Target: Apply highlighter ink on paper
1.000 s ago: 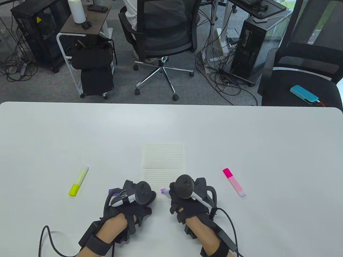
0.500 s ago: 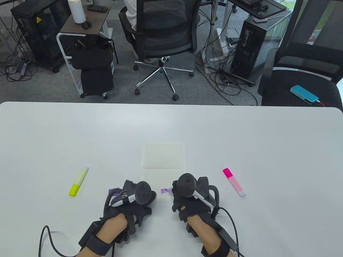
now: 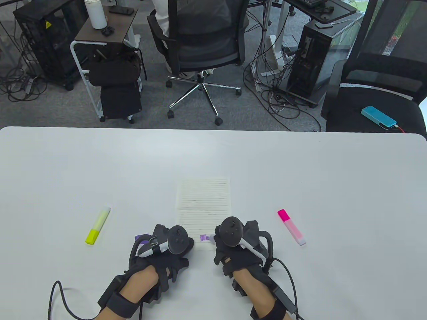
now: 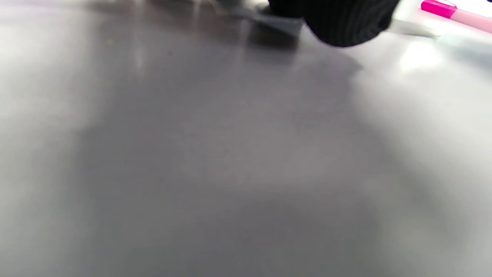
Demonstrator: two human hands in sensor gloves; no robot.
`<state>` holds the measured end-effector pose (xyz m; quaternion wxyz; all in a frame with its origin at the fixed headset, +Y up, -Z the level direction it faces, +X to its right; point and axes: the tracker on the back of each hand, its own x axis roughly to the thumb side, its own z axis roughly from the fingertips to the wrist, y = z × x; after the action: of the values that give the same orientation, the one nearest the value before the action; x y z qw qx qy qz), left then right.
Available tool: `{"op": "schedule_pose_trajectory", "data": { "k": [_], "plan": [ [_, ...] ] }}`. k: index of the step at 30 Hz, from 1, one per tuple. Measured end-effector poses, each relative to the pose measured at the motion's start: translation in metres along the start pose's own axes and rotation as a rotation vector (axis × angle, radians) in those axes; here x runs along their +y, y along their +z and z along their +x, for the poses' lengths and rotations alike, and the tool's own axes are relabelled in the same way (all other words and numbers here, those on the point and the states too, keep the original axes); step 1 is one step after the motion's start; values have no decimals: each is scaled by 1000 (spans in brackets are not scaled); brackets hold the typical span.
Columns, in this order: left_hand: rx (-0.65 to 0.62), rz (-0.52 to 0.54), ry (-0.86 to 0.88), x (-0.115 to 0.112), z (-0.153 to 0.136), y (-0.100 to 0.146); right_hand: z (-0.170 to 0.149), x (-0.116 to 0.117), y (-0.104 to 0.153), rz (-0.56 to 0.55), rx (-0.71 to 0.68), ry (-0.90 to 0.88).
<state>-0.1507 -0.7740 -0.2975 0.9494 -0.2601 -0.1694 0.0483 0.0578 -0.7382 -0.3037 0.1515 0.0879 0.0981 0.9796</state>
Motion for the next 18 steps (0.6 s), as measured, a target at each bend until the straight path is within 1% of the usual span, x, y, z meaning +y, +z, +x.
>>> {"op": "schedule_pose_trajectory", "data": {
  "k": [1,2,5,7,9,12,16,18],
  "plan": [
    [0,0,0,0,0,0,0,1,-1,-24,0,4],
    [0,1,1,0,0,0,0,2,-1,-20,-2,1],
    [0,0,3,0,0,0,0,-3,2,42,8,1],
    [0,0,3,0,0,0,0,-5,4,59,8,5],
    [0,0,2,0,0,0,0,-4,4,46,9,8],
    [1,1,1,0,0,0,-1,-1,1,-3,3,10],
    [0,0,2,0,0,0,-2,-4,3,51,20,-1],
    [1,0,1,0,0,0,-2,-4,2,32,15,4]
  ]
}}
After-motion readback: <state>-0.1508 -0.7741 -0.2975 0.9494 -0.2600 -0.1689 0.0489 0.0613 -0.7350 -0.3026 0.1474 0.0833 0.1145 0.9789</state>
